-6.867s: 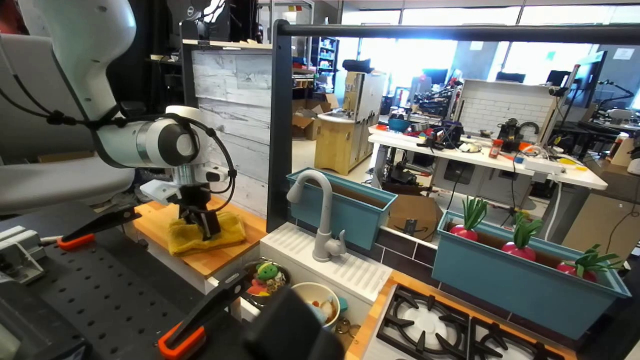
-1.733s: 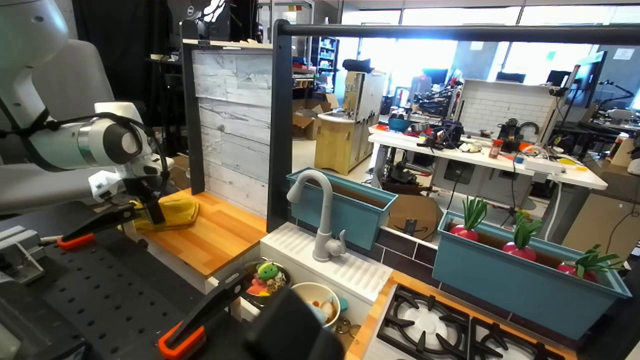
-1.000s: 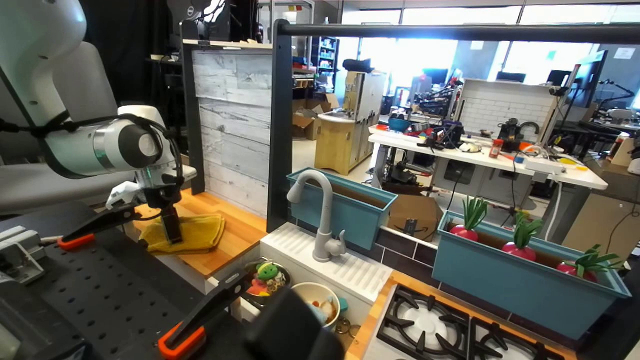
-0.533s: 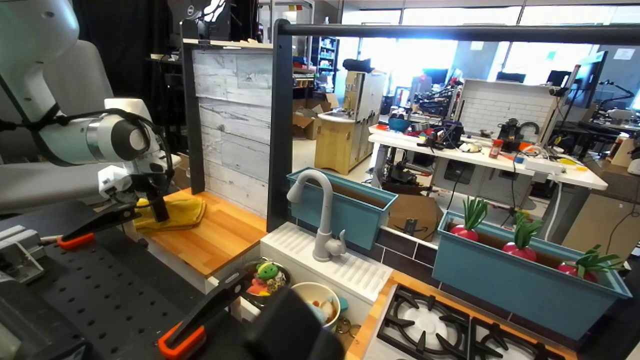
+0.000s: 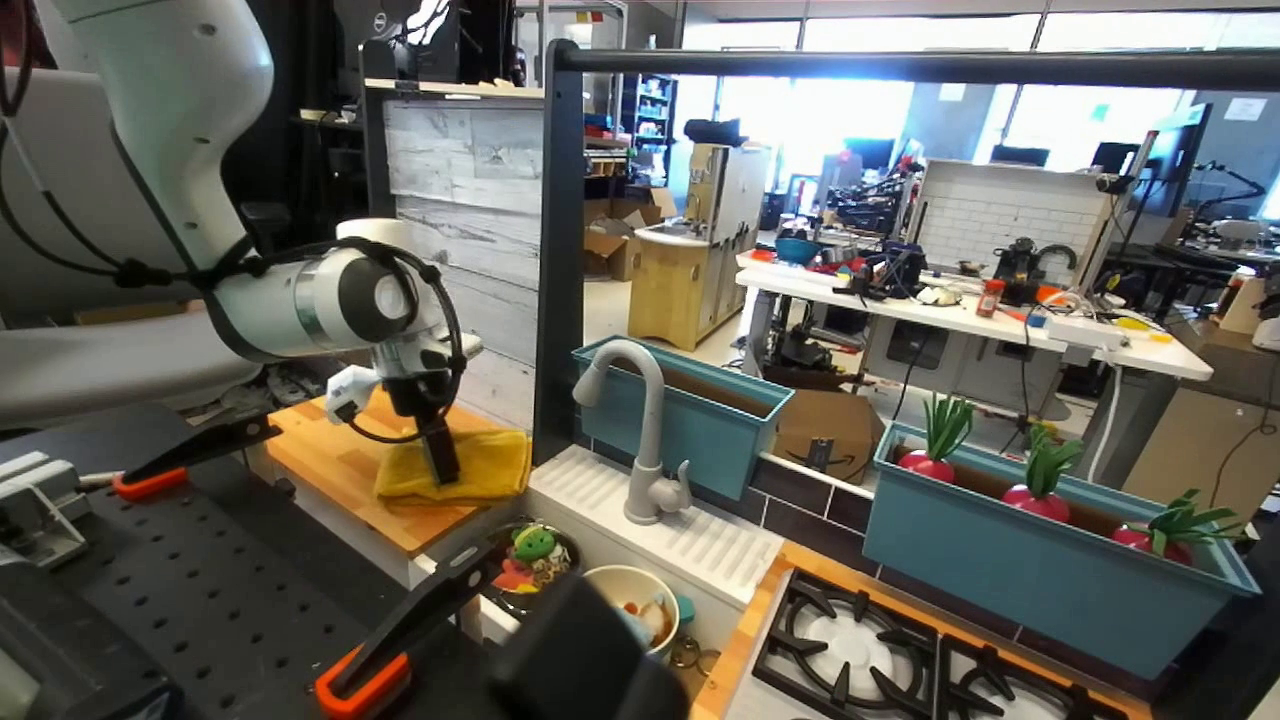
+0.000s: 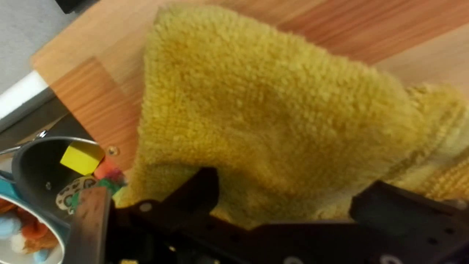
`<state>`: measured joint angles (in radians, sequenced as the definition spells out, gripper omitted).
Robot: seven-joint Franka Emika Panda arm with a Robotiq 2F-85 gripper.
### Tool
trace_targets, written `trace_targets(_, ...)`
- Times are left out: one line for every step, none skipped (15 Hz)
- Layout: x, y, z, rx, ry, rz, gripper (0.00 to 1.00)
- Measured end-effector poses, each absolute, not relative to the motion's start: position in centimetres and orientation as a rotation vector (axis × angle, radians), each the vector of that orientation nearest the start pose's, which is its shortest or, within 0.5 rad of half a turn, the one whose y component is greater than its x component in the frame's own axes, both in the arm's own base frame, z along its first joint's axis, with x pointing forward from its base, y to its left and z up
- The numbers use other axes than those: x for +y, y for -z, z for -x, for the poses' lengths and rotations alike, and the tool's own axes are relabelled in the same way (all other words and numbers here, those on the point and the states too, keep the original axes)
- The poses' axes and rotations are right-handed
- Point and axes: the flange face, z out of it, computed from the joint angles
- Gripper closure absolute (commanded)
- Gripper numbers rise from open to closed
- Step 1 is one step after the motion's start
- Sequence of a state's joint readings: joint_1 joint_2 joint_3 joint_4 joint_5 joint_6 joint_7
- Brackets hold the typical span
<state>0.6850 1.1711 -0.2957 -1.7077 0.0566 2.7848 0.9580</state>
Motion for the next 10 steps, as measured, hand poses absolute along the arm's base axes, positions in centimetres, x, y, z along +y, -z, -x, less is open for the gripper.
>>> trace_targets(21.8, 5.9, -55.9, 0.738, 0.212, 3.282, 0.0)
trace_targets(22.3, 5.8, -56.0, 0.7, 0.215, 3.281, 0.0)
trace_targets(23.9, 5.7, -56.0, 0.648, 0.225, 3.271, 0.0)
trace_targets(26.2, 5.5, -55.9, 0.593, 0.239, 3.251, 0.0)
trace_targets(28.9, 5.1, -55.6, 0.532, 0.253, 3.229, 0.0)
trace_targets(31.6, 4.7, -55.2, 0.477, 0.266, 3.207, 0.0)
trace_targets(34.1, 4.2, -54.9, 0.431, 0.279, 3.186, 0.0)
trace_targets(35.8, 4.0, -54.7, 0.398, 0.291, 3.171, 0.0)
trace_targets(36.5, 3.9, -54.7, 0.385, 0.297, 3.167, 0.0)
trace_targets(36.3, 4.2, -54.9, 0.39, 0.296, 3.173, 0.0)
